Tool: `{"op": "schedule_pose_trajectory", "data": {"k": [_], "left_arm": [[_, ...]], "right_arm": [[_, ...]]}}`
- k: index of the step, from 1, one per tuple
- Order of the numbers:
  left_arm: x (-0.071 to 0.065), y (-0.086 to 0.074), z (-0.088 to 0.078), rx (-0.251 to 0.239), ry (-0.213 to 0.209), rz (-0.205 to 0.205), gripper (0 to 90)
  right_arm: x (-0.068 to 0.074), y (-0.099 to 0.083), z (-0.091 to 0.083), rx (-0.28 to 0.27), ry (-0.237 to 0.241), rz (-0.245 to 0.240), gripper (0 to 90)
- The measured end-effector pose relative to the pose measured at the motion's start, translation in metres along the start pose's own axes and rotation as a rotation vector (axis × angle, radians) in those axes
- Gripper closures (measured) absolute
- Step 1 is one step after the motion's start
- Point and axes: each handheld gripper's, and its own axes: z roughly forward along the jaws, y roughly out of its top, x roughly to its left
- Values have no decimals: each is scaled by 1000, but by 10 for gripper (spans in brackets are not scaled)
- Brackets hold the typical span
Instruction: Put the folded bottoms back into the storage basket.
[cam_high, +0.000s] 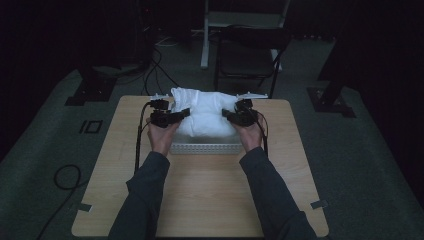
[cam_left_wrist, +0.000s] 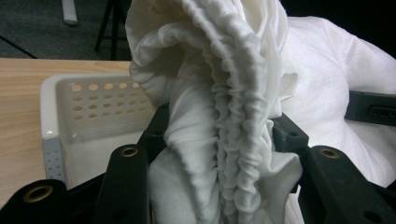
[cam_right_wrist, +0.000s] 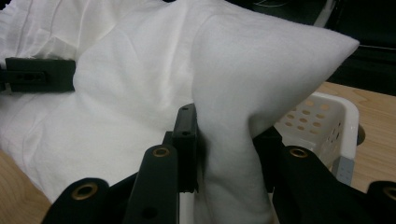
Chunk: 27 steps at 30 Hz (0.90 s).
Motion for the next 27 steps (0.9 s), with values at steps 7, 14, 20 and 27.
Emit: {"op": "schedule_pose_trajectory", "data": {"k": [7,14,20,27], "left_arm": [[2,0,7,11,8,2,524],[4,-1,10,19,11,-3,524],[6,-1,12,25,16,-3,524],[8,-2,14,28,19,-7,524]], "right_arm": [[-3,-2,5,9,-4,12,703],[-5,-2,8,15,-9,13,703],[-6,-3,11,20,-9,19,703],[-7,-3,14,24,-9,20,703]]}}
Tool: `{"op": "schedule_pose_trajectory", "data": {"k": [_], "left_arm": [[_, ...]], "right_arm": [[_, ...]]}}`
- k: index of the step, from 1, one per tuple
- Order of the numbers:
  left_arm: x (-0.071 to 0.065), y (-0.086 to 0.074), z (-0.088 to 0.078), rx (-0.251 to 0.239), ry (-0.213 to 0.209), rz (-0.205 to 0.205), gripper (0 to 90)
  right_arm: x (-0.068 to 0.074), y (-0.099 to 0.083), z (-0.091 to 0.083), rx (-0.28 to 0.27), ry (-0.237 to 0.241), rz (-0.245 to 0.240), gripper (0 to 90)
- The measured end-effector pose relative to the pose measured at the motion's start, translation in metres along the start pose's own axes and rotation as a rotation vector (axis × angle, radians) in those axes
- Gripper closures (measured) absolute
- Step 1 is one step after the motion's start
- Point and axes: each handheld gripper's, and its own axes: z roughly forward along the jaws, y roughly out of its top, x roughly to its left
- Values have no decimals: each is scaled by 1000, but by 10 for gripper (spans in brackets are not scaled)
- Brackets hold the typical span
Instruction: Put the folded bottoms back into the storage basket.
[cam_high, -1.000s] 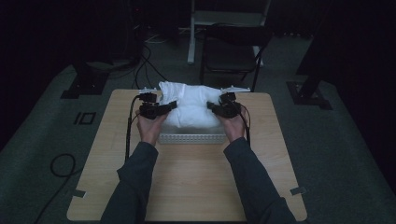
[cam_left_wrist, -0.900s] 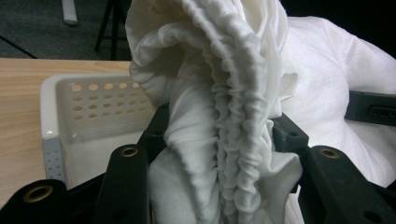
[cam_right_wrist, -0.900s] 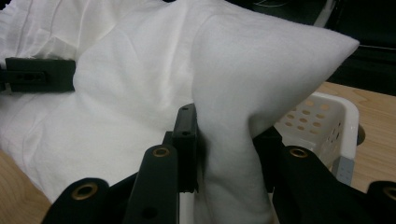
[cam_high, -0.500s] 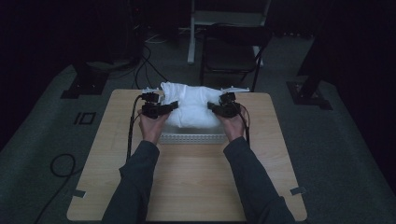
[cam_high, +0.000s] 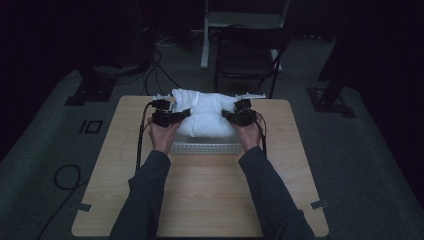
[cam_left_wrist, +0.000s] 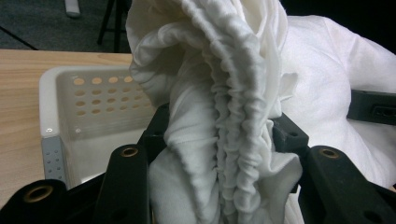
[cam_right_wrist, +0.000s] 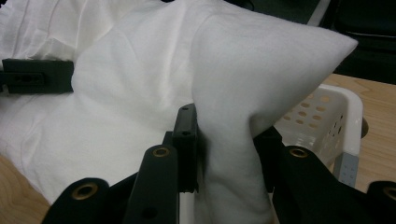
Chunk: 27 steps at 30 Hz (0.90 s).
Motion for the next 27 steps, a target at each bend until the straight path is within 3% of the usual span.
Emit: {"op": "schedule_pose_trajectory", "data": {"k": [13,27], "left_arm": [[6,-4,11,25,29,-9,524],[4,-9,19,65,70,24,526]], "right_arm": [[-2,-3,13,27,-13,15,703],[-10,-11,24,70,-14,24,705]]}}
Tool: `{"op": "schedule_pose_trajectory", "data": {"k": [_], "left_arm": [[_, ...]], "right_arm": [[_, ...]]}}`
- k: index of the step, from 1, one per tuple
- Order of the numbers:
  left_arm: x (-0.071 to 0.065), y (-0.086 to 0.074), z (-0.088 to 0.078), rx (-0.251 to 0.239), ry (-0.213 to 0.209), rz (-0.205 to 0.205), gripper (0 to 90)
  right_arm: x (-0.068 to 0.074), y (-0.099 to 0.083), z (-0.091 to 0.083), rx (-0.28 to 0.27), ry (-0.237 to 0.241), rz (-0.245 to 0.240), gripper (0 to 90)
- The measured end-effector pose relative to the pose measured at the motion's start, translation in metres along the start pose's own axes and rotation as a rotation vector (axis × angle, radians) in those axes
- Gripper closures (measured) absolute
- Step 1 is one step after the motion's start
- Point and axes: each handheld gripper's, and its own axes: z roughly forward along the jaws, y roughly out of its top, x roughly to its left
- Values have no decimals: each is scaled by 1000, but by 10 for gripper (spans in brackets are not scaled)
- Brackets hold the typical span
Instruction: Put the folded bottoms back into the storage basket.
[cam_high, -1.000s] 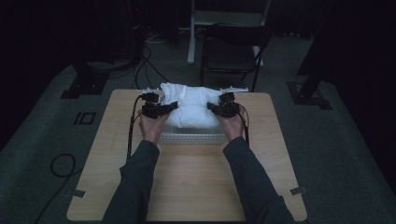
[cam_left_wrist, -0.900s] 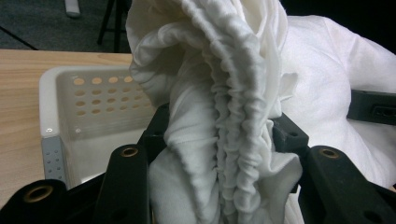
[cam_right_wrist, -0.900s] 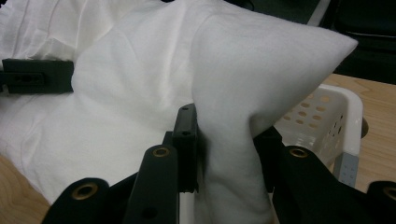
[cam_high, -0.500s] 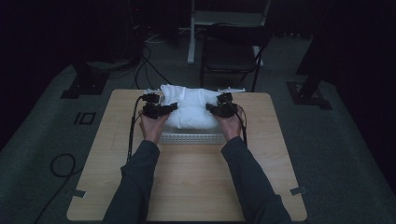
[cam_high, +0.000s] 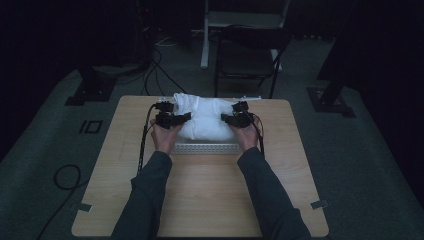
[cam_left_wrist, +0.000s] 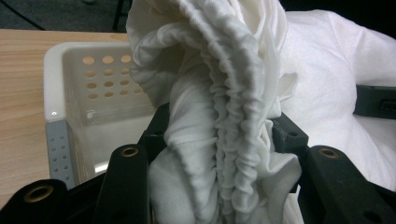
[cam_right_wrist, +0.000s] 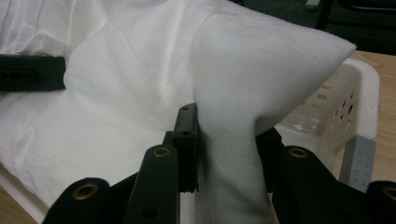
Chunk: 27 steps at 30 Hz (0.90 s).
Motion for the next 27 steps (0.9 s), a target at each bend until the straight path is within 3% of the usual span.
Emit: {"op": "schedule_pose_trajectory", "data": {"k": [27], "left_arm": [[-2,-7,13,64,51,28,526]], "right_arm": [[-2,-8,12,42,-25,-1,706]]}}
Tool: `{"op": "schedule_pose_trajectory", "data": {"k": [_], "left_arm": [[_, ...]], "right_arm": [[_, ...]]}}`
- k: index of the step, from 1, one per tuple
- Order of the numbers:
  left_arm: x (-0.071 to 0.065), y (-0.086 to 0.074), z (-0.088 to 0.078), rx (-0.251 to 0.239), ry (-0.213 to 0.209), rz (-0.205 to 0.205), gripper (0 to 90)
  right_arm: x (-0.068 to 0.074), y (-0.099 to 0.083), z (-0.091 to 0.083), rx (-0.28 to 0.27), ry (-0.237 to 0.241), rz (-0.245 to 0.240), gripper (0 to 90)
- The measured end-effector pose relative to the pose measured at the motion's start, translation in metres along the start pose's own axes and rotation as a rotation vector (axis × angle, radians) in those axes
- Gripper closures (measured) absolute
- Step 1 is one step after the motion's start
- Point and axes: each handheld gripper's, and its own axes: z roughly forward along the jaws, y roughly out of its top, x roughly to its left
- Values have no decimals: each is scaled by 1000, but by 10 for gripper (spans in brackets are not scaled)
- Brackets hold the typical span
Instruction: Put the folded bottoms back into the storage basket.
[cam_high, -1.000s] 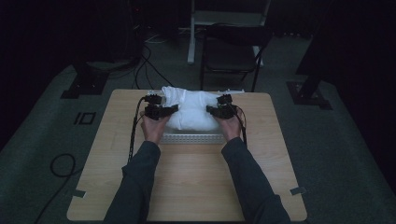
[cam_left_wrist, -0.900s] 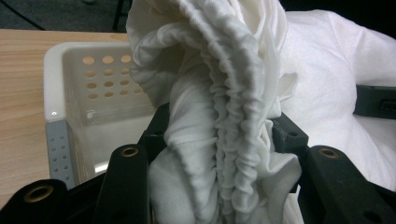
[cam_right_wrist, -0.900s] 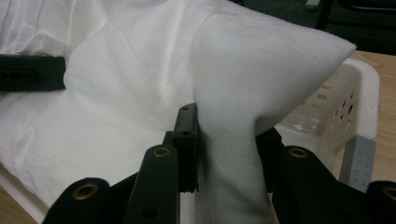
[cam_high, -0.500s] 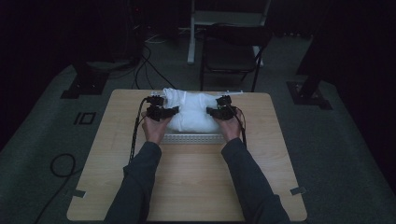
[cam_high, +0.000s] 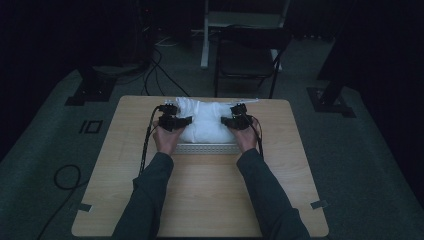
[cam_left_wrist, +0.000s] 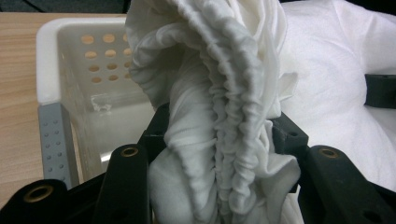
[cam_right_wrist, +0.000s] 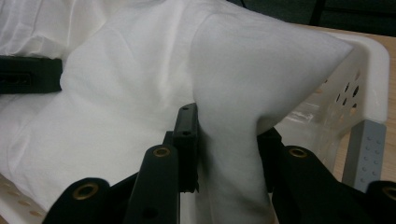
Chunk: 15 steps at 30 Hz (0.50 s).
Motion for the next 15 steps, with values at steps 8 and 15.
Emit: {"op": "schedule_pose_trajectory", "data": {"k": [8,15], "left_arm": [[0,-2,4,22,12,2,525],[-2,-5,8,44,25,4,525]], "right_arm": [[1,-2,4,17,-7,-4,705],[0,-4,7,34,-20,-11,704]]}}
